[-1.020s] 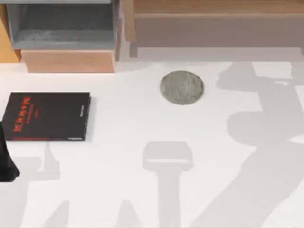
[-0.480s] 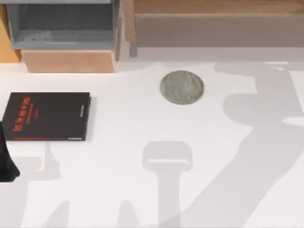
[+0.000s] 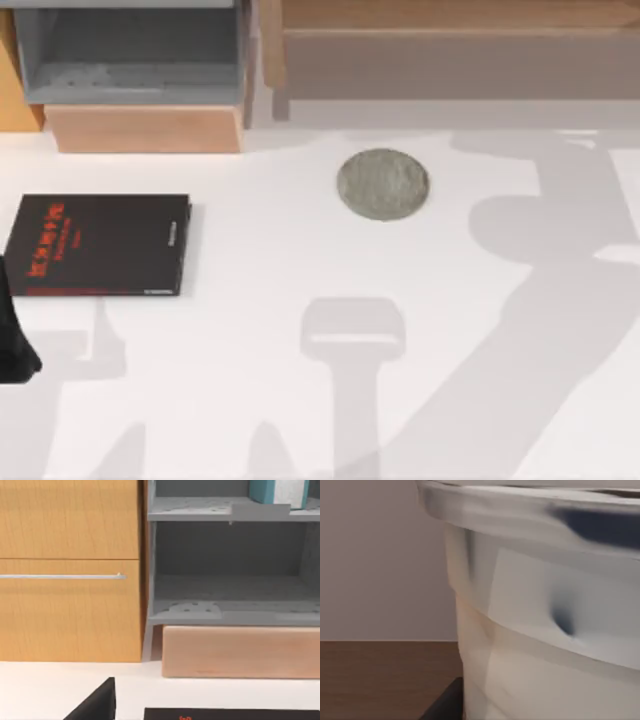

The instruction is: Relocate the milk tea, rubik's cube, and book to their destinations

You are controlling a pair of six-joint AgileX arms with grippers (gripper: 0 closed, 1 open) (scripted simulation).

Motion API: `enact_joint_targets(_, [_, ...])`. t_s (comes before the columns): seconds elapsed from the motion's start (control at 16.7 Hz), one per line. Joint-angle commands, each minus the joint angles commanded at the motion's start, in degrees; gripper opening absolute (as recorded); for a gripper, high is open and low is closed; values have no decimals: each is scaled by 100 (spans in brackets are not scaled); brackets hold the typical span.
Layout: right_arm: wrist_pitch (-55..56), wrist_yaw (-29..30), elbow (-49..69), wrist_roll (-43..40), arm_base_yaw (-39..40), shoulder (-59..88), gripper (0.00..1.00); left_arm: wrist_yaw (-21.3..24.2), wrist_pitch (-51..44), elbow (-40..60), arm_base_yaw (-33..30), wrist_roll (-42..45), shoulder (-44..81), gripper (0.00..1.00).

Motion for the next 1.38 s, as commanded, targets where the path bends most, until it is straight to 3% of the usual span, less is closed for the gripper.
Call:
enact_joint_targets(0.3, [0,0,0,0,0,0,2,0,0,0,0,0,0,100])
enact_joint_targets(0.36, [0,0,0,0,0,0,0,0,0,0,0,0,0,100])
enact_joint_targets(0.96, [35,-17,-85,23,-33,-84,0,0,0,0,0,0,0,100])
enact_joint_targets(1.38, [353,-271,-1514,35,-255,-1164,0,0,0,0,0,0,0,100])
